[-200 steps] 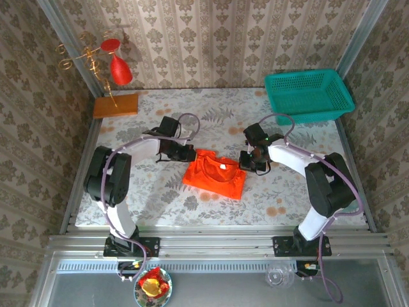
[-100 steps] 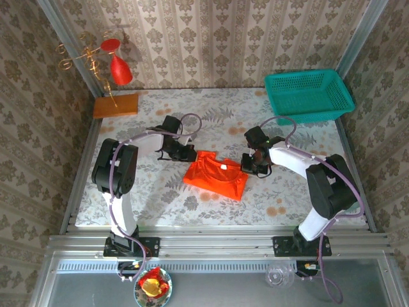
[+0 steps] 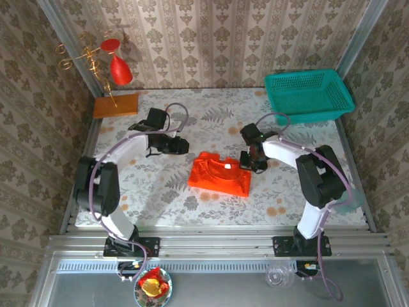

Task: Fold the inside-out t-shirt

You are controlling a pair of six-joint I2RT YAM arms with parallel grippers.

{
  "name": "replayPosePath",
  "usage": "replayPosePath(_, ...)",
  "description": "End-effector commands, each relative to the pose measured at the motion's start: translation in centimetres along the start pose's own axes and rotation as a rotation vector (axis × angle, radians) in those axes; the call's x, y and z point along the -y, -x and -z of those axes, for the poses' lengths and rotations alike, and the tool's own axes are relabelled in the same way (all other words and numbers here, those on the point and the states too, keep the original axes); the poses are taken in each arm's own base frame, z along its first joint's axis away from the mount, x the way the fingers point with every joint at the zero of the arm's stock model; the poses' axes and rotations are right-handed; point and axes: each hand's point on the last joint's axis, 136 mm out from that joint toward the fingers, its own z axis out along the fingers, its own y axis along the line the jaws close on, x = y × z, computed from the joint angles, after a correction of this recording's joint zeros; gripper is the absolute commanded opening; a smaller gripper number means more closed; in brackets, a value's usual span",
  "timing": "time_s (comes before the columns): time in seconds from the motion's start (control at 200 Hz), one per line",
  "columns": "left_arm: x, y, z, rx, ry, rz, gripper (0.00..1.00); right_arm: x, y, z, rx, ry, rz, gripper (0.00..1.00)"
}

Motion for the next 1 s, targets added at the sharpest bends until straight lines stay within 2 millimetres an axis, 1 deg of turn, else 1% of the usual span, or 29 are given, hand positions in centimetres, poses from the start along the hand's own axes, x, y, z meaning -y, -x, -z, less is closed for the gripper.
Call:
replayPosePath(0.0,0.6,-2.0,0.4,-0.033,0.007,0.043,0.35,0.1,1.9,0.0,0.004,-0.053,0.054,0.06)
replayPosePath(0.105,2.3,-2.4,0.1,-0.031,-0.004,0.037,0.33,0.9,2.7,0.7,-0.009,-0.113,0.069,0.11)
replayPosePath(0.135,2.8,-2.6,-0.2,-0.036,-0.008,0.034,0.32,1.3,2.5,0.9,-0.015,-0.130,0.071,0.14)
replayPosePath(0.16,2.8,-2.5,-0.3,-0.035,-0.002,0.043,0.31,1.7,2.5,1.2,-0.019,-0.147,0.070,0.17)
replayPosePath(0.17,3.5,-2.9,-0.6,-0.046,-0.008,0.030,0.31,1.8,2.4,1.3,-0.021,-0.154,0.070,0.19)
replayPosePath(0.205,4.2,-3.2,-1.1,-0.060,-0.013,0.025,0.29,2.3,2.2,1.7,-0.023,-0.179,0.070,0.22)
replayPosePath(0.33,5.7,-4.4,-2.7,-0.102,-0.015,0.014,0.25,3.5,1.8,4.0,-0.005,-0.232,0.063,0.27)
replayPosePath(0.41,6.2,-5.0,-3.8,-0.124,-0.018,0.006,0.21,3.9,1.6,5.5,0.018,-0.249,0.054,0.33)
replayPosePath(0.49,6.6,-5.4,-4.9,-0.150,-0.024,0.006,0.17,3.9,1.3,6.8,0.034,-0.244,0.050,0.34)
replayPosePath(0.535,6.8,-5.5,-5.4,-0.160,-0.027,0.001,0.15,3.4,1.0,7.4,0.038,-0.214,0.052,0.34)
replayPosePath(0.59,7.0,-5.5,-6.2,-0.170,-0.034,-0.001,0.12,1.8,0.4,7.6,0.027,-0.124,0.060,0.33)
replayPosePath(0.69,7.2,-5.2,-7.5,-0.184,-0.048,0.003,0.09,-1.7,-1.1,7.3,-0.023,0.097,0.066,0.31)
replayPosePath(0.805,6.8,-4.4,-8.6,-0.184,-0.033,-0.002,0.07,-4.4,-1.7,6.7,-0.074,0.250,0.072,0.29)
replayPosePath(0.9,6.4,-4.0,-9.4,-0.196,-0.017,-0.001,0.06,-5.7,-1.2,5.5,-0.093,0.316,0.070,0.27)
replayPosePath(0.995,5.5,-4.2,-10.6,-0.230,0.005,0.005,0.05,-5.7,-0.4,3.1,-0.116,0.334,0.031,0.24)
